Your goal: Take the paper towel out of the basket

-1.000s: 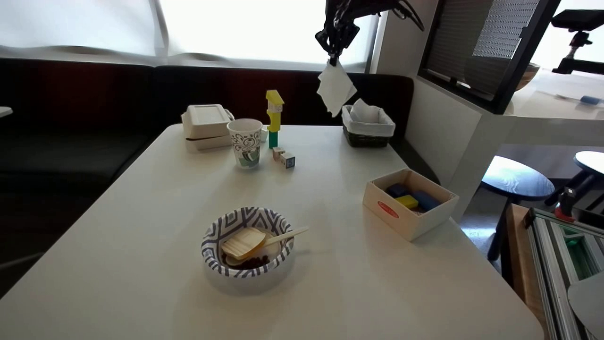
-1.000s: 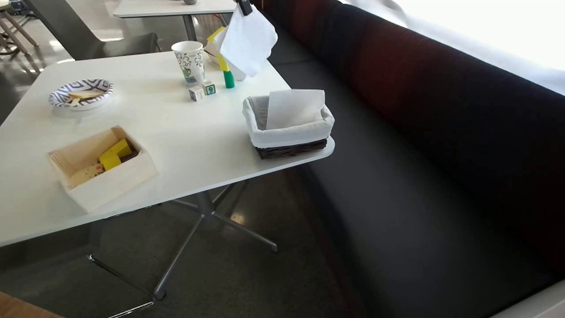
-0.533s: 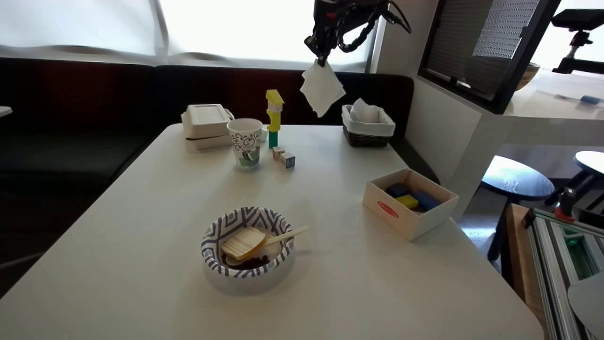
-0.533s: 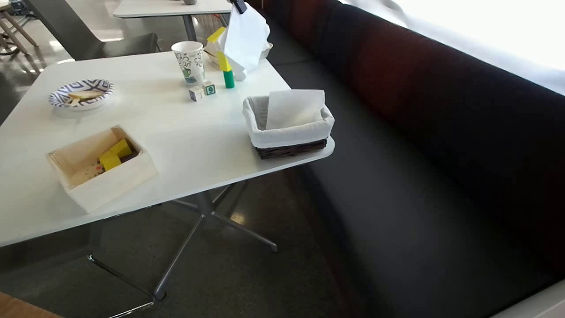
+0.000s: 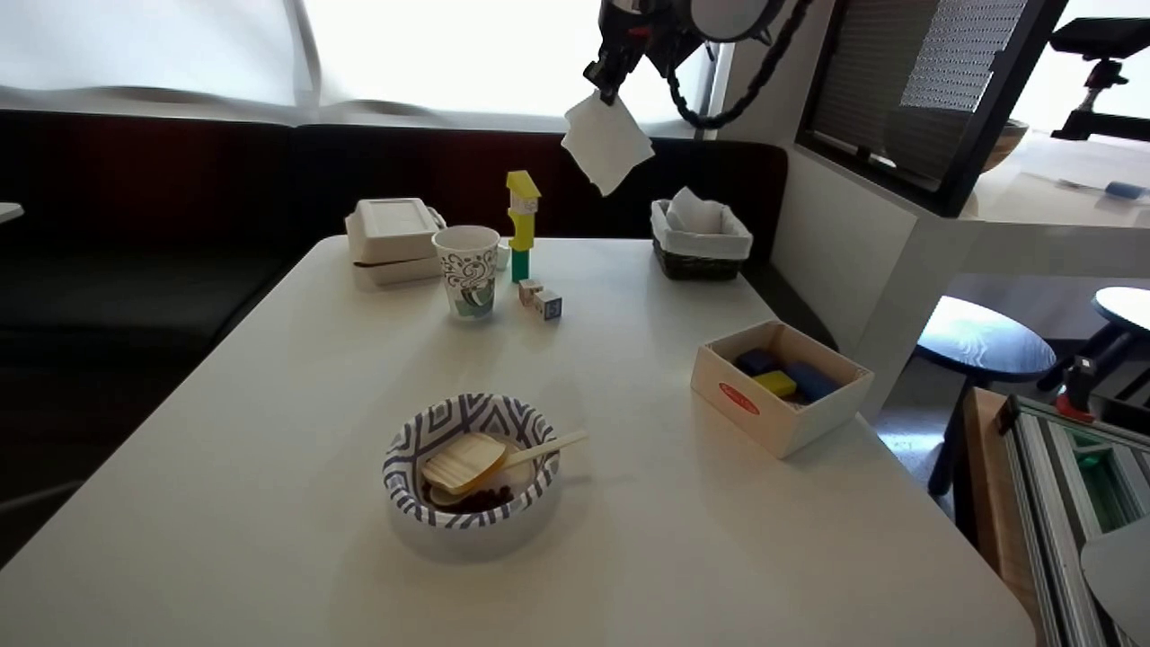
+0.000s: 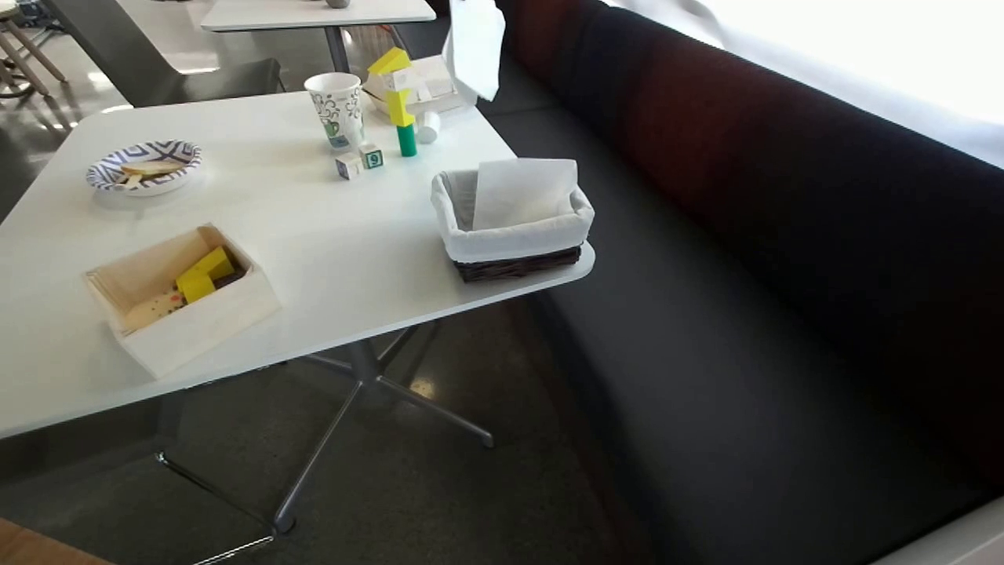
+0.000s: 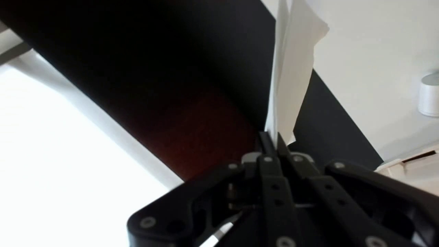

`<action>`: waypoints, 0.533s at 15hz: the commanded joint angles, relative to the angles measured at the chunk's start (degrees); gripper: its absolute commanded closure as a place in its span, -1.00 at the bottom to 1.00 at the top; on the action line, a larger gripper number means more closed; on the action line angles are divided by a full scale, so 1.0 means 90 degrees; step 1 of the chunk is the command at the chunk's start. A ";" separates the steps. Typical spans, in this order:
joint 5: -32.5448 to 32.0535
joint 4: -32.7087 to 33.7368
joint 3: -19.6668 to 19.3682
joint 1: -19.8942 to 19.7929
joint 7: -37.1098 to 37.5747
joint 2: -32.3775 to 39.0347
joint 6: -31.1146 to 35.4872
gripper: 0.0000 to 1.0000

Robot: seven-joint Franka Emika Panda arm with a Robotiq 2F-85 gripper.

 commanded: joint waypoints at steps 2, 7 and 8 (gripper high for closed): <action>-0.1227 0.0152 -0.0410 0.0211 0.0846 0.0488 0.0729 0.99; -0.0651 -0.0203 0.0129 -0.0097 0.0132 0.0747 0.0855 0.99; -0.0576 -0.0235 0.0252 -0.0171 -0.0006 0.0819 0.0902 0.99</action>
